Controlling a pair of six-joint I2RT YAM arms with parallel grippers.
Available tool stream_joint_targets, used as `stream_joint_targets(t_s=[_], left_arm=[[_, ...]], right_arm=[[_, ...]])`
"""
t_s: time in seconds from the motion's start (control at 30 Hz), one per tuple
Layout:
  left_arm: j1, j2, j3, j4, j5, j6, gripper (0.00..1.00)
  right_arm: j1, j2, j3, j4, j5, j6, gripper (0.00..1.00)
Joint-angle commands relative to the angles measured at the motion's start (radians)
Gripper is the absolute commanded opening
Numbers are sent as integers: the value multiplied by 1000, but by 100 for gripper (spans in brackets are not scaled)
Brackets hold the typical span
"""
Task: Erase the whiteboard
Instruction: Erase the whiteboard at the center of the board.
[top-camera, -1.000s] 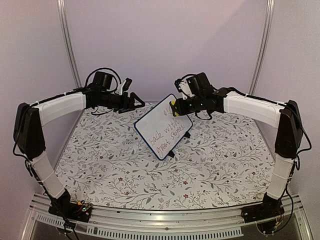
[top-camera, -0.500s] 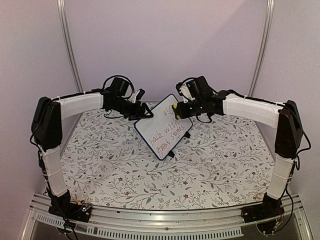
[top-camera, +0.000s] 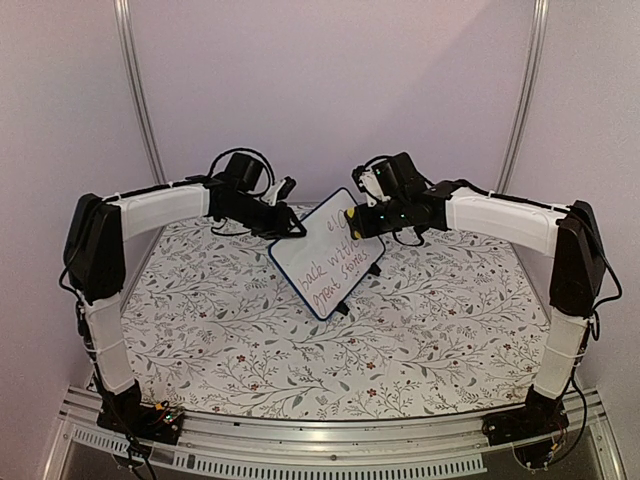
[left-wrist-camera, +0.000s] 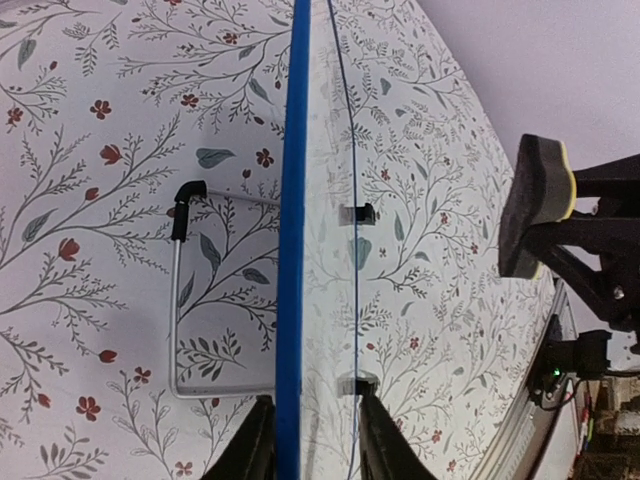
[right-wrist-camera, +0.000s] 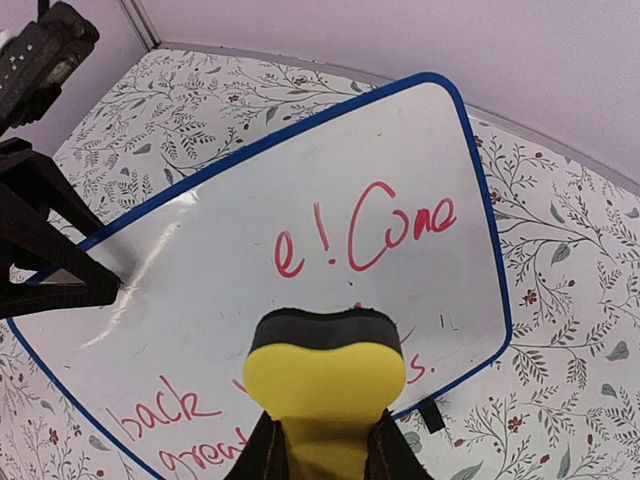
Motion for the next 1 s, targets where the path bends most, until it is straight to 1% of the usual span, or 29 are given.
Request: stream_joint_targets(t_s=[0.0,0.27,0.37,0.5,0.6,0.73,0.97], left_arm=[[-22,-10,23,-37,2,15,25],[-24,-36,26,-98,-2,39,5],[-24,-80,-11,-104,1,50,0],[-20,-144,-92,-84,9,60,0],[-15,-184,-153,-53,49,75,0],[1,-211,-222,-13,127,108,0],[34,-232,-305,75,187,123,0]], right_arm=[[-4,-31,-21,2,13,16,17],[-5,-46,-41,5,17,18,17],[-5,-51,-47,9,17,18,18],[-5,-50,-49,12,15,17,18],[-4,-44,-47,11,11,18,18],[-4,-37,-38,11,8,16,18],[-5,-7,-3,6,-22,11,18]])
